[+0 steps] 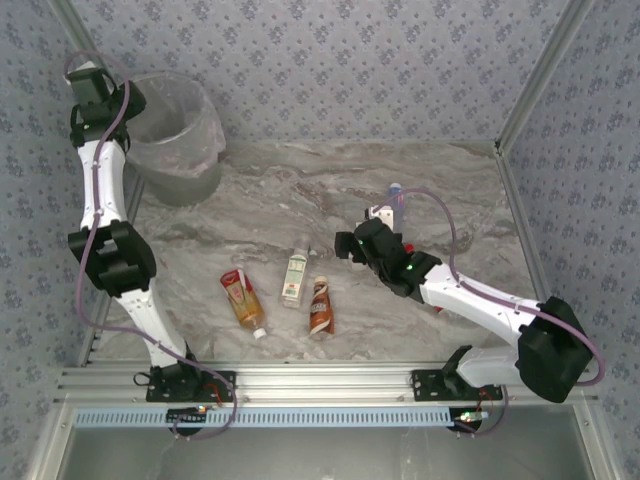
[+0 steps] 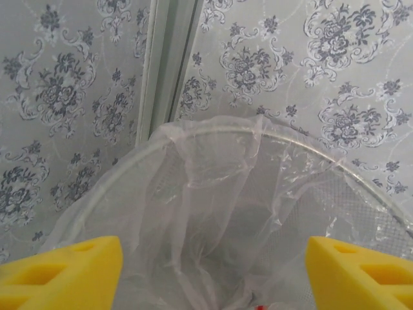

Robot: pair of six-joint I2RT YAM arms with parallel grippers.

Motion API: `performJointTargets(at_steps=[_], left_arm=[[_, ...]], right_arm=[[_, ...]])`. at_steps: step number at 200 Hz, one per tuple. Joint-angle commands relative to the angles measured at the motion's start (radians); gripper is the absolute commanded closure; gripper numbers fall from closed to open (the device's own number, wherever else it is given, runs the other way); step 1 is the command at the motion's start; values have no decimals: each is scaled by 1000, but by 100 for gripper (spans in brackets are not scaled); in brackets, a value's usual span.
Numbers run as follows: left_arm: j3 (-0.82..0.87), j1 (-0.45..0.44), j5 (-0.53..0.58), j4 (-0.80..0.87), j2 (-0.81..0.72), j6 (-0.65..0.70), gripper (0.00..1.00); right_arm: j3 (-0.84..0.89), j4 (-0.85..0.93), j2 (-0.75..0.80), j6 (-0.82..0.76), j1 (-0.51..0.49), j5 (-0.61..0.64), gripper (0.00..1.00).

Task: Put the plastic bottles in the bin

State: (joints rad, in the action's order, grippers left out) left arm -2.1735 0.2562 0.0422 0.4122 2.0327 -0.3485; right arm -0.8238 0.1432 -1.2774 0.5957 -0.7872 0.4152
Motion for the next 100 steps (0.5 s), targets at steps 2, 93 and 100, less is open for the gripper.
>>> performJointTargets(at_steps=[2, 93, 100], left_arm=[[-87, 8, 3, 95, 27, 2, 20], [-137, 6, -104, 139, 8, -33, 1], [-139, 4, -119, 140, 3, -31, 1]], right_arm=[[-35, 22, -11, 22, -9, 16, 1], [-20, 22, -10, 26, -9, 51, 1], [-16, 18, -10, 27, -9, 52, 1]])
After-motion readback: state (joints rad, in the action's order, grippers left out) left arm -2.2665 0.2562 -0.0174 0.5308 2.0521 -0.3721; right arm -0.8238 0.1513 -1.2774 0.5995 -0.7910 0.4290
